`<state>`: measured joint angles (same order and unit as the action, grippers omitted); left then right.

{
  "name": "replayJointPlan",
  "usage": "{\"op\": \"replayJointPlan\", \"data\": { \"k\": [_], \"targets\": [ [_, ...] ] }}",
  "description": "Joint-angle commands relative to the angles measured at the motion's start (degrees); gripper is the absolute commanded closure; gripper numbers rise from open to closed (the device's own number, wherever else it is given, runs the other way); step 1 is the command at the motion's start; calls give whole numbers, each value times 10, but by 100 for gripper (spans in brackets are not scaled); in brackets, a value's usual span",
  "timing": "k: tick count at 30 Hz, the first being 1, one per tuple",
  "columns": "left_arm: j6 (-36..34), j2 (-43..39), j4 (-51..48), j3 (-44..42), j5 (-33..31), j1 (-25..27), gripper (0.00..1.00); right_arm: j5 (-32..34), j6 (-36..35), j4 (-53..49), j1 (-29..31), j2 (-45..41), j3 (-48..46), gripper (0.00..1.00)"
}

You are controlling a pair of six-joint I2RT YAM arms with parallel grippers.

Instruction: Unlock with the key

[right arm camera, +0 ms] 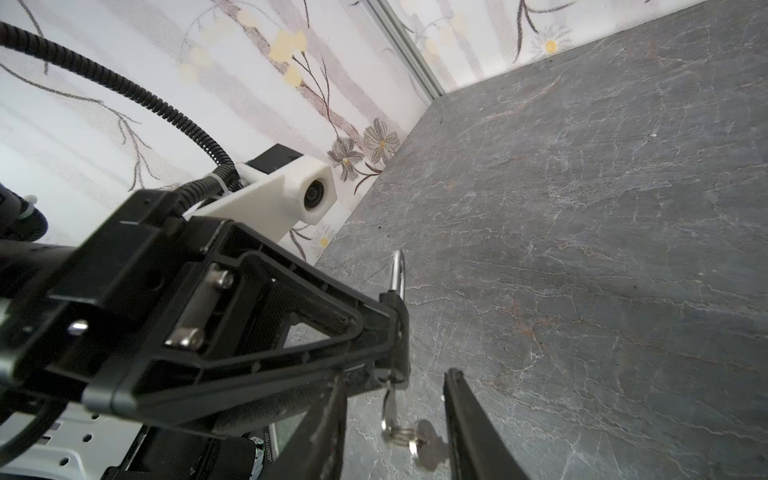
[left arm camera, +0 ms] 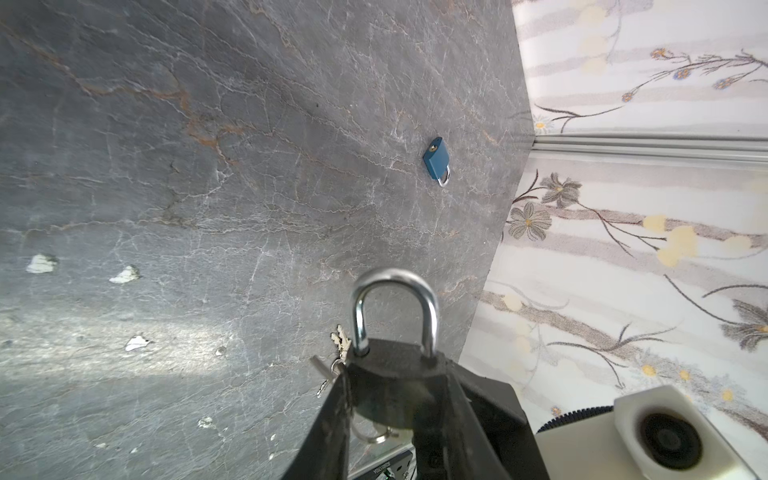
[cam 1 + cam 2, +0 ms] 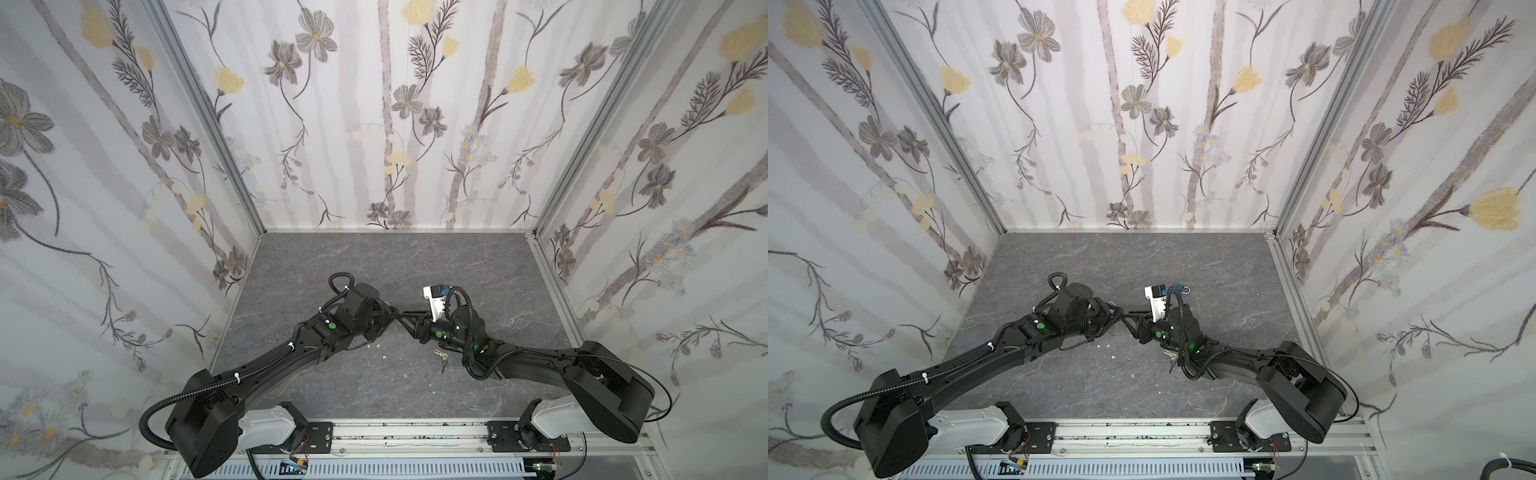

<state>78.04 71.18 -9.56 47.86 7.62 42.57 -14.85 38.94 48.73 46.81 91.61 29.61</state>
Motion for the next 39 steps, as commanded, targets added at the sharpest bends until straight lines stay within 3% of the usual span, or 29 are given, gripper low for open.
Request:
{"op": "replayJointPlan", "data": {
  "k": [1, 8, 15, 17, 19, 22, 27, 39],
  "targets": [
    [8, 0, 33, -2, 18, 1, 100, 1, -9, 7, 3, 17, 13, 62],
    [17, 3, 56, -5, 30, 1, 98, 14, -10, 8, 3, 29, 25, 65],
    [18, 1, 59, -9, 31, 1, 89, 23, -11, 8, 3, 25, 22, 88],
    [15, -1, 57, -12, 30, 0, 79, 21, -12, 8, 3, 23, 18, 93],
    [12, -3, 52, -14, 30, -3, 60, 17, -11, 8, 1, 20, 12, 96],
    [-8, -12, 31, -13, 26, -8, 51, 5, -11, 5, -3, 7, 1, 99],
    [-58, -42, -26, -8, 26, -25, 41, -27, -21, -10, -13, -30, -21, 100],
    [-265, -92, -158, 48, 104, -64, 32, -172, -81, -74, -46, -114, -31, 100]
  ]
}}
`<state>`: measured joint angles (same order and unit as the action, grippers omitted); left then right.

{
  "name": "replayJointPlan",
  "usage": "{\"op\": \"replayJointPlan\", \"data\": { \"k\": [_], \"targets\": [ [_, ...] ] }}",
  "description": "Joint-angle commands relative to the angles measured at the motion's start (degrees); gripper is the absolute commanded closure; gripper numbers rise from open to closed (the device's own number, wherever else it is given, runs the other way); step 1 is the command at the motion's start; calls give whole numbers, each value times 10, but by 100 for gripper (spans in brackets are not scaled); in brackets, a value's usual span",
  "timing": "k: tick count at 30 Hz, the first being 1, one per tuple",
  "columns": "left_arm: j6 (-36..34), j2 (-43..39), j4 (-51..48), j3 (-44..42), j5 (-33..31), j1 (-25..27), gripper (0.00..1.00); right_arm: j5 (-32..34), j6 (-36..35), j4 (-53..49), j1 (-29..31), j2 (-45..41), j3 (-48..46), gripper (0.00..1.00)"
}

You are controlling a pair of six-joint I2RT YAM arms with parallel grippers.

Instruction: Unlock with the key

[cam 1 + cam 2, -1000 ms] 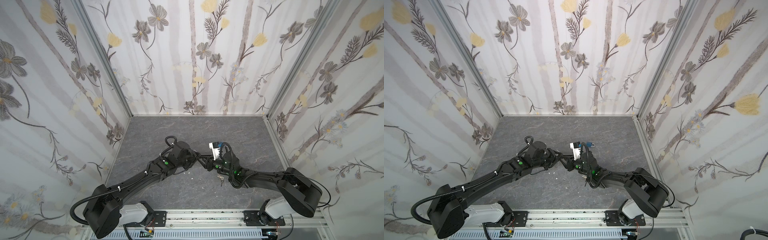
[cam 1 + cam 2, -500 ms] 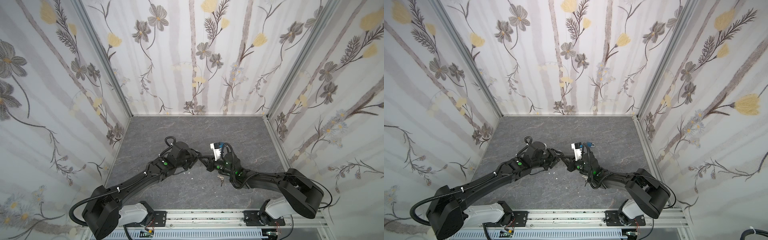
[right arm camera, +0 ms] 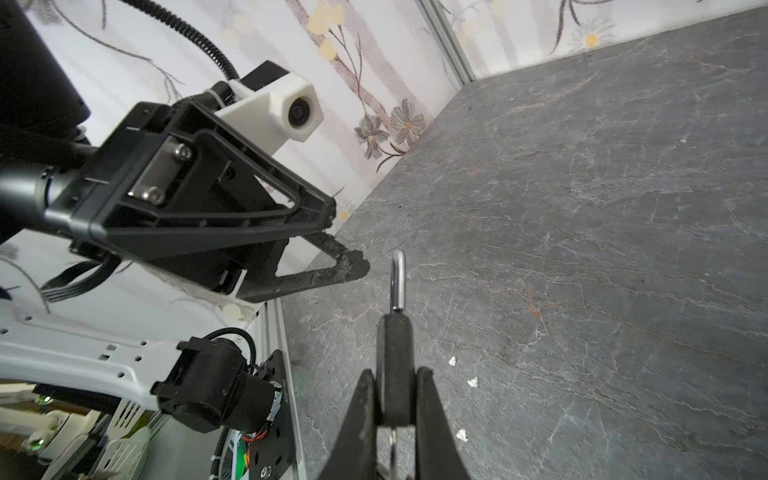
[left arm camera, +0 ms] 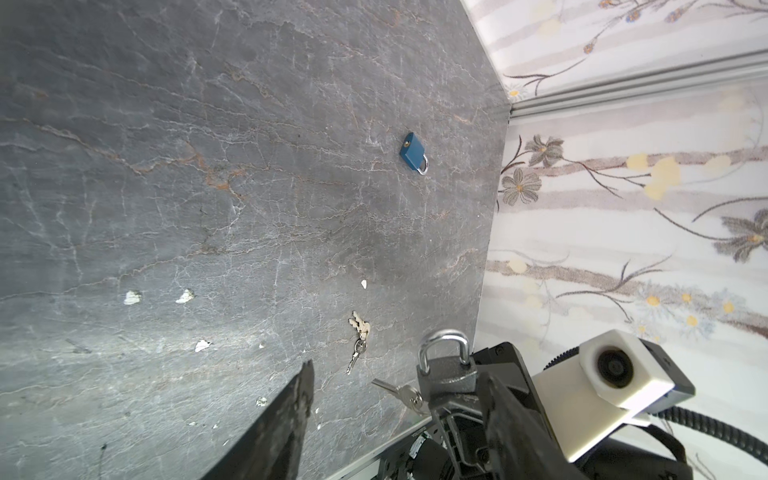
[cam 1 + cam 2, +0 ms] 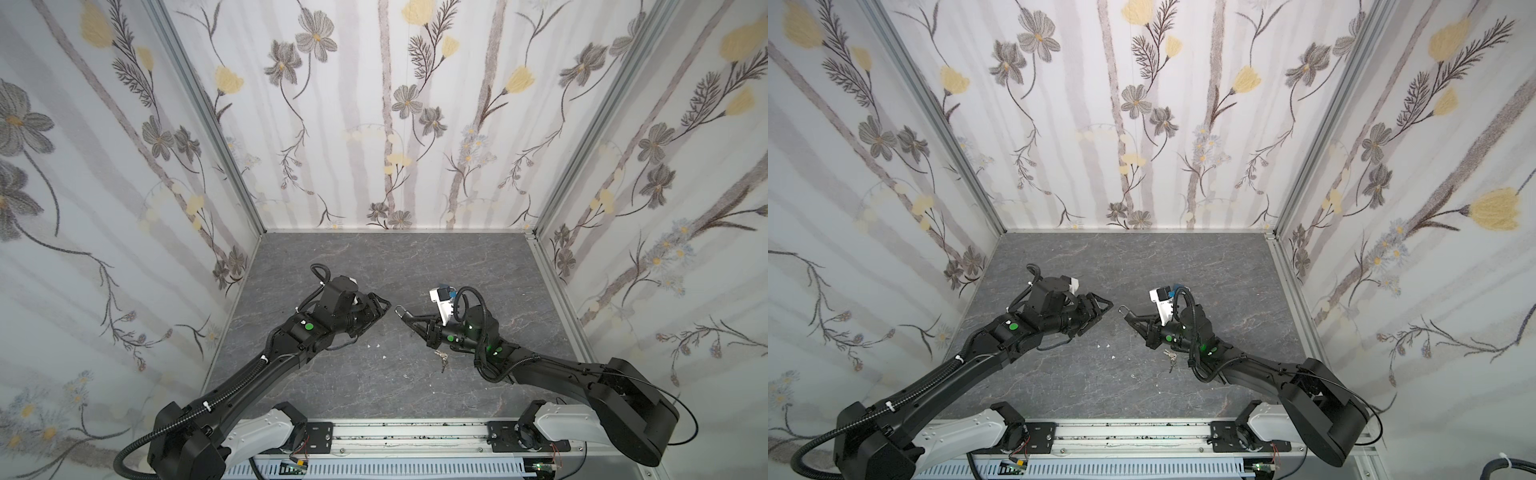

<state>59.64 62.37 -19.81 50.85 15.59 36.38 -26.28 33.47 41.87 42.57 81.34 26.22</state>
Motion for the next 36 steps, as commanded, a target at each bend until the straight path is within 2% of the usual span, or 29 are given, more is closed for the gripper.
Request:
{"op": "replayJointPlan", "data": {
  "k": [1, 8, 17, 29, 36],
  "targets": [
    [-93, -4, -64, 24, 30, -2, 32, -68, -30, -9, -5, -15, 6, 100],
    [-130, 19, -79, 53, 68, -2, 30, -127, -40, -10, -6, -22, 15, 100],
    [-134, 41, -67, 51, 88, 3, 41, -152, -44, -4, -6, -23, 15, 100],
    [-141, 41, -69, 44, 77, 14, 45, -145, -43, 4, -5, -27, 13, 100],
    [-144, 47, -78, 34, 81, 15, 59, -107, -51, -3, -6, -55, 6, 100]
  ]
}}
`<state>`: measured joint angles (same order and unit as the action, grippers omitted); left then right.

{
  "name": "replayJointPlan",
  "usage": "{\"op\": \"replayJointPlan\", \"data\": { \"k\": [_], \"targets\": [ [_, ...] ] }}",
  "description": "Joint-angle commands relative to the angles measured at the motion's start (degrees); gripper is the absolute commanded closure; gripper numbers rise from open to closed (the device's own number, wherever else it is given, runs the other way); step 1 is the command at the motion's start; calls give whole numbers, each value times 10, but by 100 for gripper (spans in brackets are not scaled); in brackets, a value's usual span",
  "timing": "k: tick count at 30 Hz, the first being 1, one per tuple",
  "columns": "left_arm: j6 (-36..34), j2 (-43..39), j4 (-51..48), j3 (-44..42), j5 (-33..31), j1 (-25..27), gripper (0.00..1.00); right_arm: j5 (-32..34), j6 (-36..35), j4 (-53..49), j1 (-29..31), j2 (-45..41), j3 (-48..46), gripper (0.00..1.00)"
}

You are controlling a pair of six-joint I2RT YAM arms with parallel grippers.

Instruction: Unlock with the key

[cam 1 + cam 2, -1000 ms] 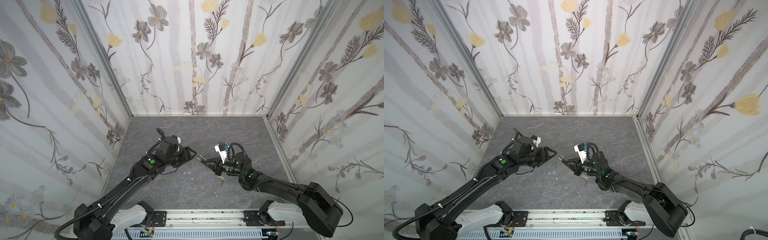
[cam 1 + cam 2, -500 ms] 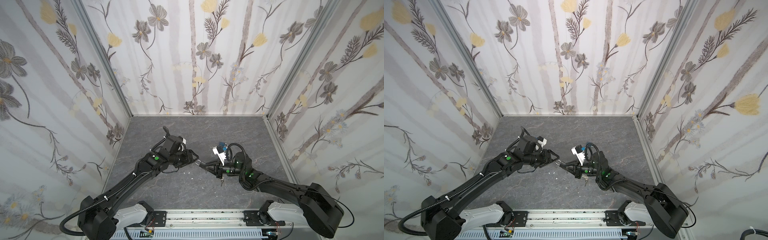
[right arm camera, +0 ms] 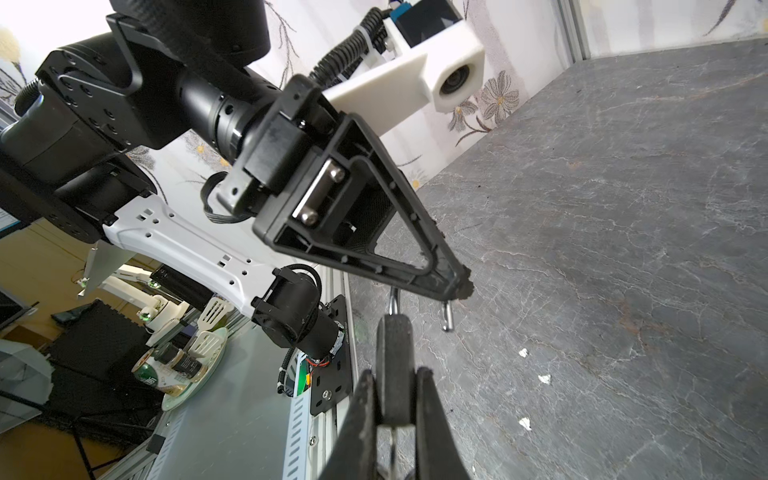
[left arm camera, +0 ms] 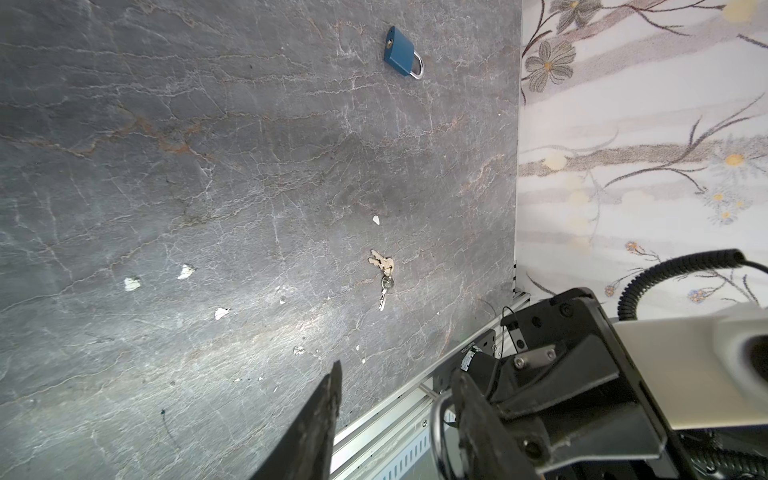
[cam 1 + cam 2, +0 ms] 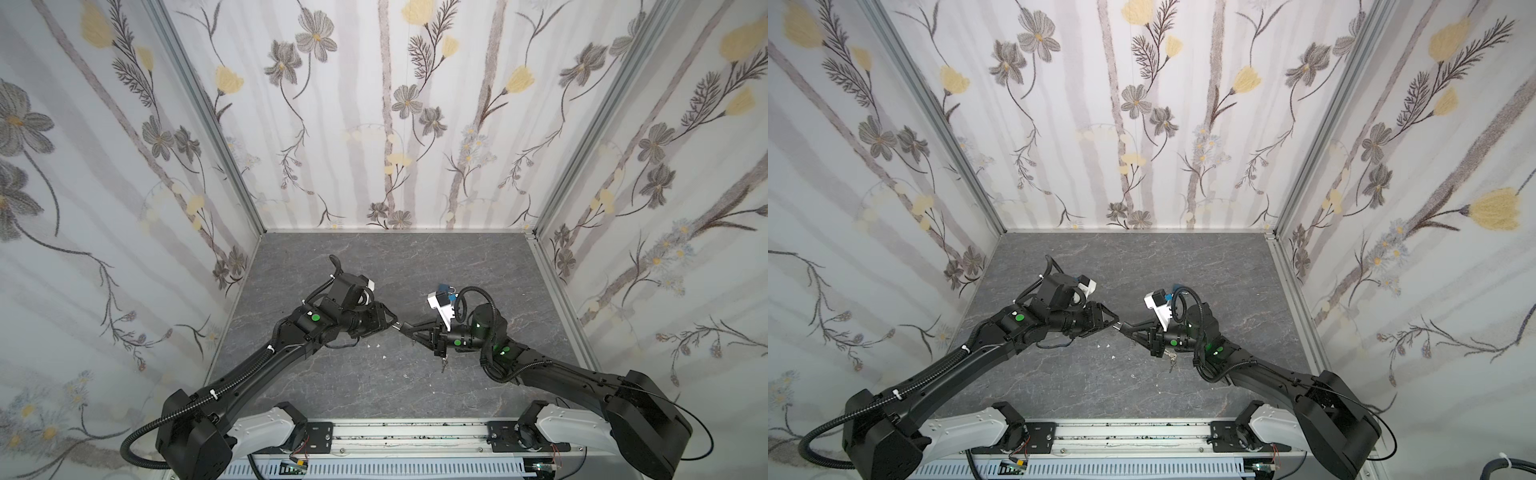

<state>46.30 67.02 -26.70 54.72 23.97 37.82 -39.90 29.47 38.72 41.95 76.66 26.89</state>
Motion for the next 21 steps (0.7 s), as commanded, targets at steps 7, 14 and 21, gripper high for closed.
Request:
{"op": "replayJointPlan", "data": {
  "k": [7, 14, 21],
  "targets": [
    [-9, -8, -11, -11, -7, 1, 74, 59, -15, 21, -6, -17, -8, 100],
    [-1, -29, -42, -15, -65, -3, 57, 64, -8, 20, -7, -7, -9, 100],
    [45, -94, -71, -57, -153, -23, 49, 84, 14, 20, -7, 43, 6, 100]
  ]
}}
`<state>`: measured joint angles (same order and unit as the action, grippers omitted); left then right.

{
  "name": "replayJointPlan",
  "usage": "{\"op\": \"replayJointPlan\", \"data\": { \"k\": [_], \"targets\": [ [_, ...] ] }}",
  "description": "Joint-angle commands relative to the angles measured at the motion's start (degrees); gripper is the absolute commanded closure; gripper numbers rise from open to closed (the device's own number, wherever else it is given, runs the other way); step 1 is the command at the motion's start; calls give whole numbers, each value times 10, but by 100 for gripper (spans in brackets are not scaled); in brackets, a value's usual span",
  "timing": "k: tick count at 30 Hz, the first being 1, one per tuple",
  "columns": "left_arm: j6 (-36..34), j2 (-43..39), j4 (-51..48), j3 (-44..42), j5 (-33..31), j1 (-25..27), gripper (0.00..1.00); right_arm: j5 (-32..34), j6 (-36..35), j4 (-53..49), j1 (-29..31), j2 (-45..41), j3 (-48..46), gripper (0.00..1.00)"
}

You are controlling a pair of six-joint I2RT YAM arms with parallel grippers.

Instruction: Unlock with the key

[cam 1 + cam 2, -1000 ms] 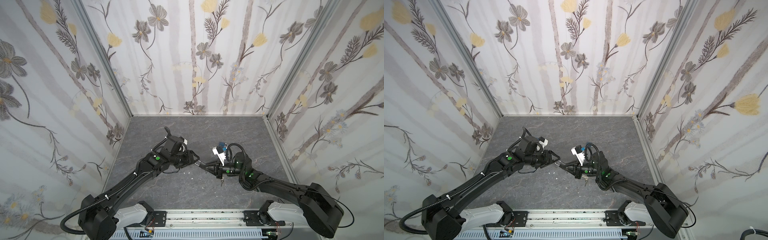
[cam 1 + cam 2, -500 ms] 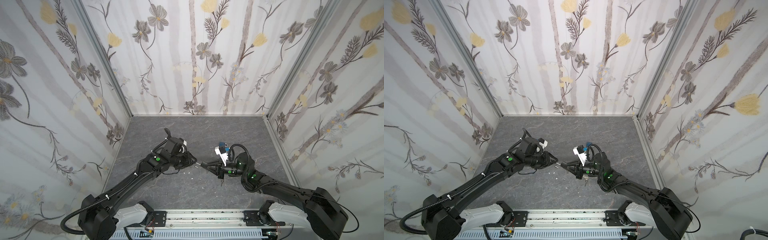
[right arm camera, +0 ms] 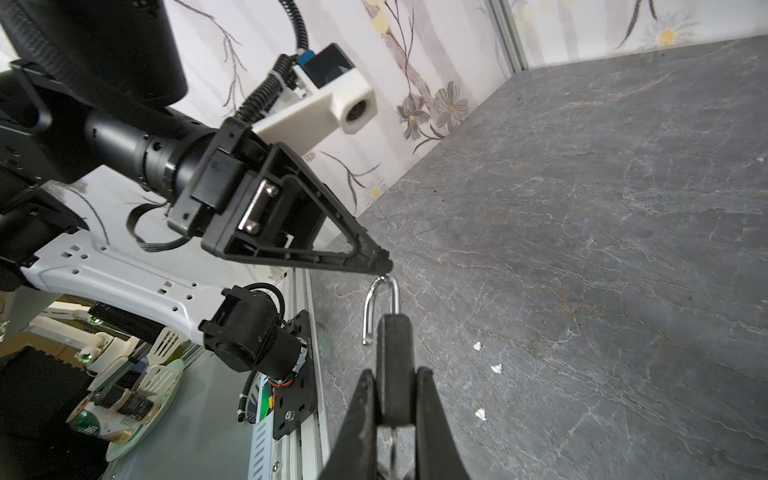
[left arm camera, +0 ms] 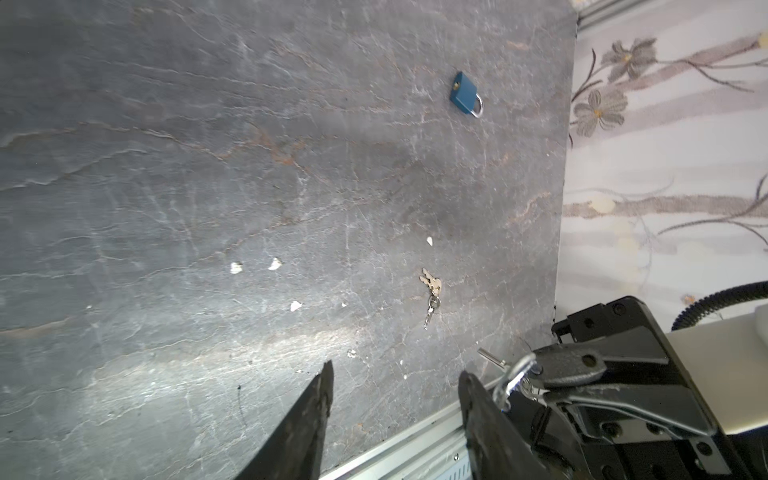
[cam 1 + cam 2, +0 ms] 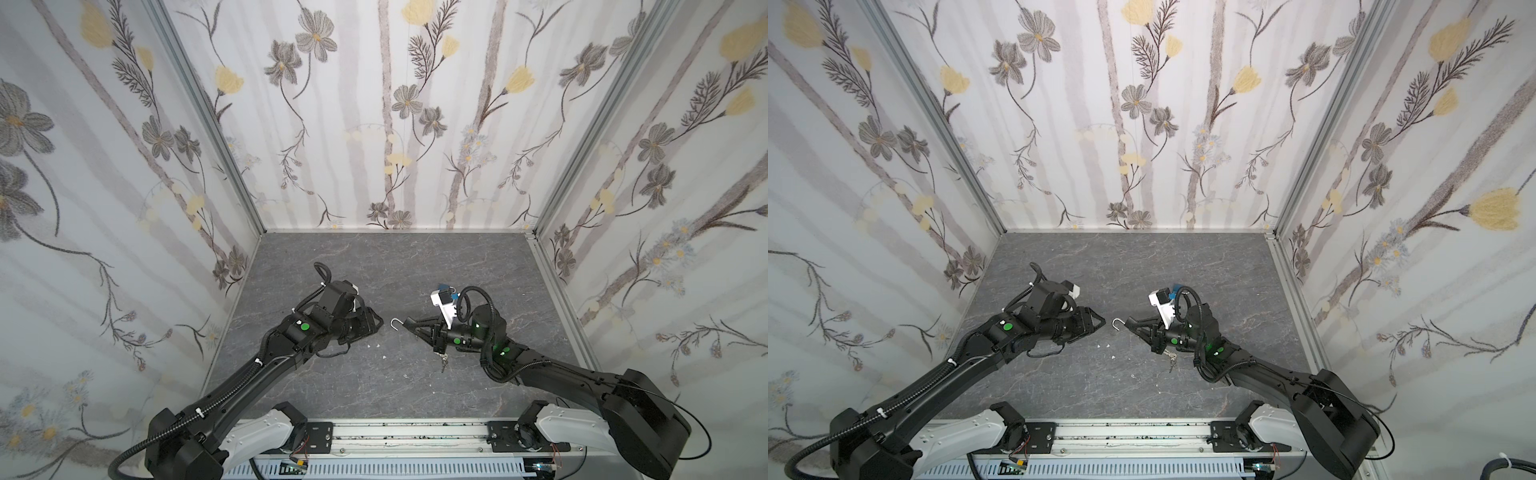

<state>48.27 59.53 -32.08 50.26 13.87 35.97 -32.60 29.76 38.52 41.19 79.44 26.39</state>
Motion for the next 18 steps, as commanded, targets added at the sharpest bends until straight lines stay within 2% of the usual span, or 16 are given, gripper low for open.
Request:
{"op": "replayJointPlan", "data": {
  "k": [1, 7, 18],
  "targets": [
    [31, -32, -17, -20, -59, -7, 48, 12, 17, 27, 0, 28, 14, 100],
    [57, -98, -18, -56, -85, -12, 40, 22, 43, 46, 2, 108, 48, 100],
    [72, -115, -7, -76, -76, -14, 37, 41, 91, 69, 16, 305, 159, 100]
  ]
}}
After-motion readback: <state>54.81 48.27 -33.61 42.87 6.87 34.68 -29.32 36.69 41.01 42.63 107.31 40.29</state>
